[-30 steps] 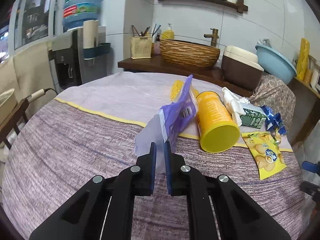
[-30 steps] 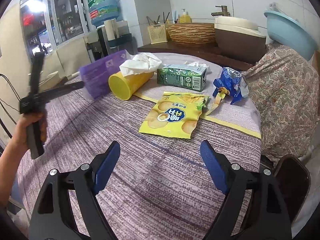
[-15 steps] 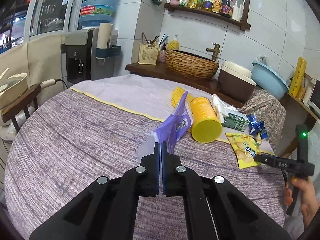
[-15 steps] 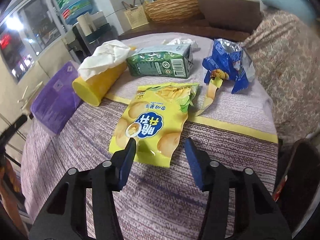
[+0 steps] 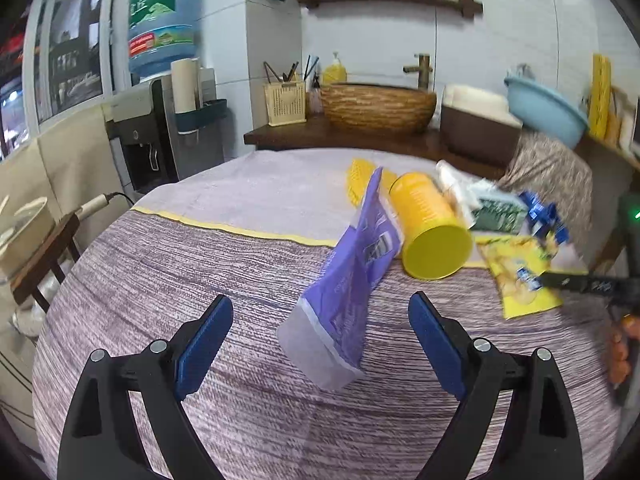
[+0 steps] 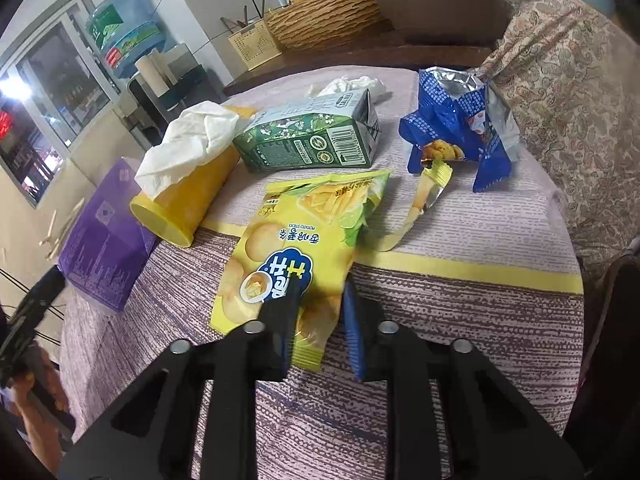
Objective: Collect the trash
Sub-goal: 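Grasp the yellow chip bag with the right tool while the left tool holds the purple bag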
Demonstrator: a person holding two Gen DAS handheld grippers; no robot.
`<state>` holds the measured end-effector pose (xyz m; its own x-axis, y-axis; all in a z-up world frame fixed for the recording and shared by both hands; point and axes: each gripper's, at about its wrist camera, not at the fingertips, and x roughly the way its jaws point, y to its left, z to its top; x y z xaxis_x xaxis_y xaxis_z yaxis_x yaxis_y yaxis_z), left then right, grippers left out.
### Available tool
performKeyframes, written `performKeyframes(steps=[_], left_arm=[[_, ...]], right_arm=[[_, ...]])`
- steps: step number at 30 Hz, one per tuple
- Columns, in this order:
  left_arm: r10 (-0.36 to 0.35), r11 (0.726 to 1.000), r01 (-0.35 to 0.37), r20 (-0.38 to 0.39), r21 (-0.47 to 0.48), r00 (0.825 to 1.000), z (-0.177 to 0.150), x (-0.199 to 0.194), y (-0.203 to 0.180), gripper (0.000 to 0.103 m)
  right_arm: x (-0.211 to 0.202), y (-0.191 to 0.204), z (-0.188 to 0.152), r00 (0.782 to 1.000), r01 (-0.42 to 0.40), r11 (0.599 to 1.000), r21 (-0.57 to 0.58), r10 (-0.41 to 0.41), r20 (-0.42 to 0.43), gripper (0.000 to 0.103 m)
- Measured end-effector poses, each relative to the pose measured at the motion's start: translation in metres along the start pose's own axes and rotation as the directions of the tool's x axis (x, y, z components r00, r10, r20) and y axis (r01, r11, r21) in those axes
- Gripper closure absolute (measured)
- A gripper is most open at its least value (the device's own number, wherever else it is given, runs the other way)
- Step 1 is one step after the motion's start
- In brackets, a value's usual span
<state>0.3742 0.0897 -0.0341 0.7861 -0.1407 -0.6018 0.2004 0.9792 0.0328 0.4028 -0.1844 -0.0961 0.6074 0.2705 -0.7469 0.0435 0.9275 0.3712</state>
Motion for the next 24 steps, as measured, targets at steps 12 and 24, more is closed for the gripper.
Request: performKeyframes(steps=[12,24], left_arm=[[-0.046,0.993,0.044,-0.02,-0.106,0.999,-0.02,-0.013,0.007,0.082],[-0.07,0.979,0.086,0.088,-0.186,0.994,-0.041,-0.098,-0.019,0.083]], right_arm=[[-0.026,0.006,-0.017,0.996,-0.068,0.995,-0.079,0.072,0.049,0.099],[-0.089,0.036,-0.063,0.983,-0.107,0.975,-0.196,0.133,0.13,0.1]])
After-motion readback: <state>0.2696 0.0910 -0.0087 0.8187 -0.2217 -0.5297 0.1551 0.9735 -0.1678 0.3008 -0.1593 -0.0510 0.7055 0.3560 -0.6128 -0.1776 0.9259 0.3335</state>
